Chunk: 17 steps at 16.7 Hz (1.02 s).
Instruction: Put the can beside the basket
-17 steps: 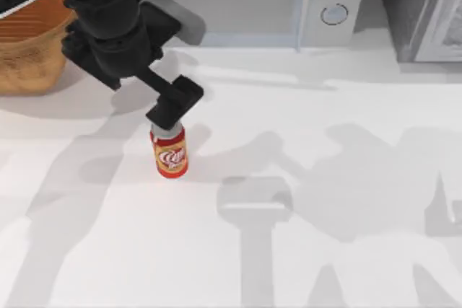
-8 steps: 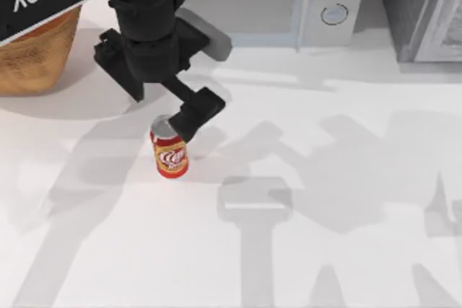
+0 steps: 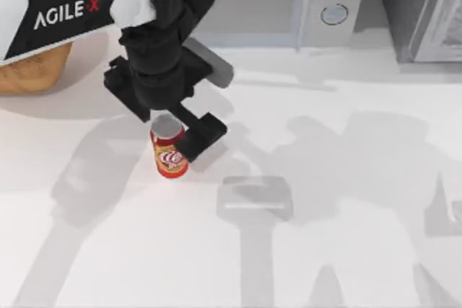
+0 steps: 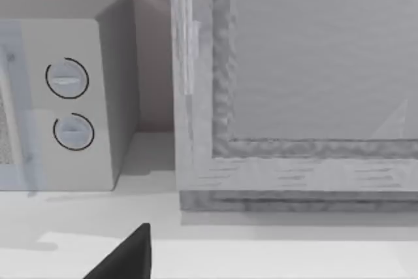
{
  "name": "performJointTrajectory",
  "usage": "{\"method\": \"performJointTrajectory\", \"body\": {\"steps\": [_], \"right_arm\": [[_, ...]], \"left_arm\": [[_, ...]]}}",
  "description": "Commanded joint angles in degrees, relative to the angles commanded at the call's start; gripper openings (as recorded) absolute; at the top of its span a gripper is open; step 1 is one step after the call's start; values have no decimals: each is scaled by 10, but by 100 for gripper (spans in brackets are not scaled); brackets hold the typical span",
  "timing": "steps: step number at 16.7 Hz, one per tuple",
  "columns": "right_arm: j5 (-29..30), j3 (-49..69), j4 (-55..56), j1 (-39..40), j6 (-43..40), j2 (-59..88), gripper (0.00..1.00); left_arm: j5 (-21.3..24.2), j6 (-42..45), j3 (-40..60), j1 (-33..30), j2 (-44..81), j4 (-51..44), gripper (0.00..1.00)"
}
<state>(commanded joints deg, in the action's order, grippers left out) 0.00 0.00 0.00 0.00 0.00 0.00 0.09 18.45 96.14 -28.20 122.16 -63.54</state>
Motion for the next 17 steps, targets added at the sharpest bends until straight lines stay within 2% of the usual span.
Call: {"method": "performJointTrajectory", "body": {"steps": [6,17], "right_arm": [[0,0,0,0,0,0,100],[0,0,0,0,0,0,100]], "left_arm": [[0,0,-19,0,4,20,100],[0,0,-19,0,4,20,17]]}}
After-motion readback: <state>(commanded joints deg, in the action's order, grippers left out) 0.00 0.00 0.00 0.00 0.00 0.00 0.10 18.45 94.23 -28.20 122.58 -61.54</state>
